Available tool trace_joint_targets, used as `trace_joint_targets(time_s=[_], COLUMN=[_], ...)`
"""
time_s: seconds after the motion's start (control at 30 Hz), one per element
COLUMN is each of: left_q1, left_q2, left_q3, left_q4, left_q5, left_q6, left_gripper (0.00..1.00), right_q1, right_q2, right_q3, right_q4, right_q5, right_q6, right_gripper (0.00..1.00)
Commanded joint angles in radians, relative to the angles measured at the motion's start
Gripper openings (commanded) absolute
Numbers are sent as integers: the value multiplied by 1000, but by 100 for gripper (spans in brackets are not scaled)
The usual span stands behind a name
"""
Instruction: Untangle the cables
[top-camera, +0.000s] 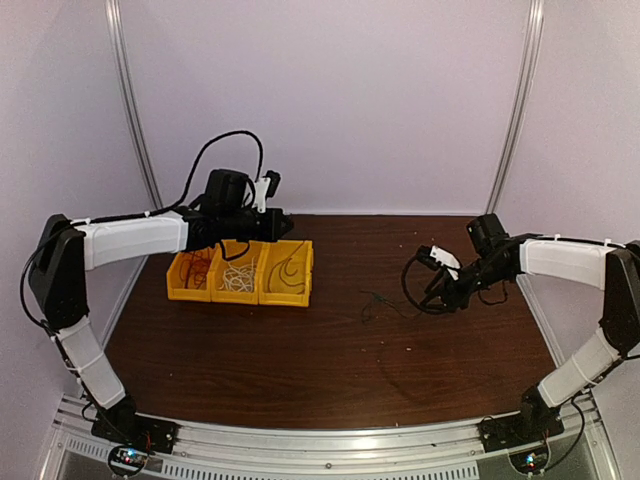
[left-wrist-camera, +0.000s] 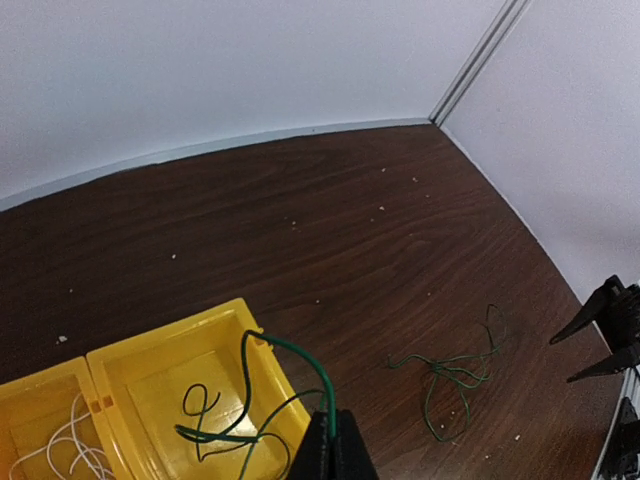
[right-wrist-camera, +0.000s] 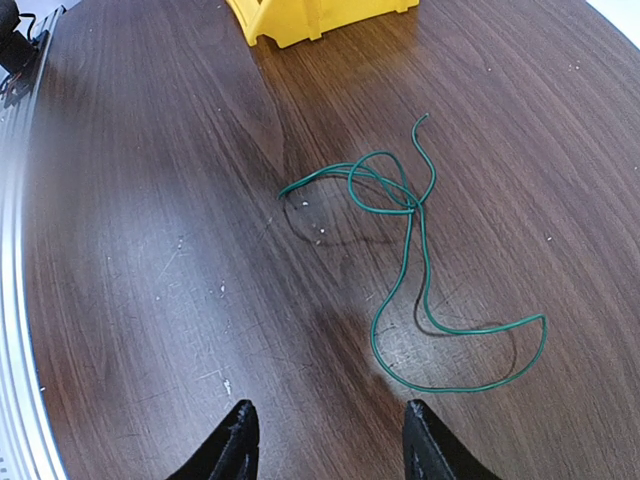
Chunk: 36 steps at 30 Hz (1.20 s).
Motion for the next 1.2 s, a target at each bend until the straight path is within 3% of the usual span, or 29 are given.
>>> trace_joint_targets(time_s=[0.0,0.47,0.5,0.6,0.7,0.93,1.17], left_q1=[7,6,6,6,3,1,0], left_q2=[10,224,224,203,140,14,-98], left_q3=[-52,19,29,53,40,44,-25], left_q4=[46,30,14,-42,-43,-130,-145], left_q5=[-134,-103,-91,-82,-94,-131,-151], left_q6=[-62,-94,-95,-93,-84,-55,-47], left_gripper=[0,0,4,27,39,51,52], right_q1=[-5,-4,-4,-4,-5,-7,-17], right_q2=[17,35,41,61,81,108,160], right_q3=[0,5,6,12,22,28,52], right_q4=[-5,23,29,37,48,107,114], right_q5=[8,70,81,102,130,246,257], right_q6=[-13,32,39,60,85,156,198], right_gripper=[49,52,54,56,57,64,66])
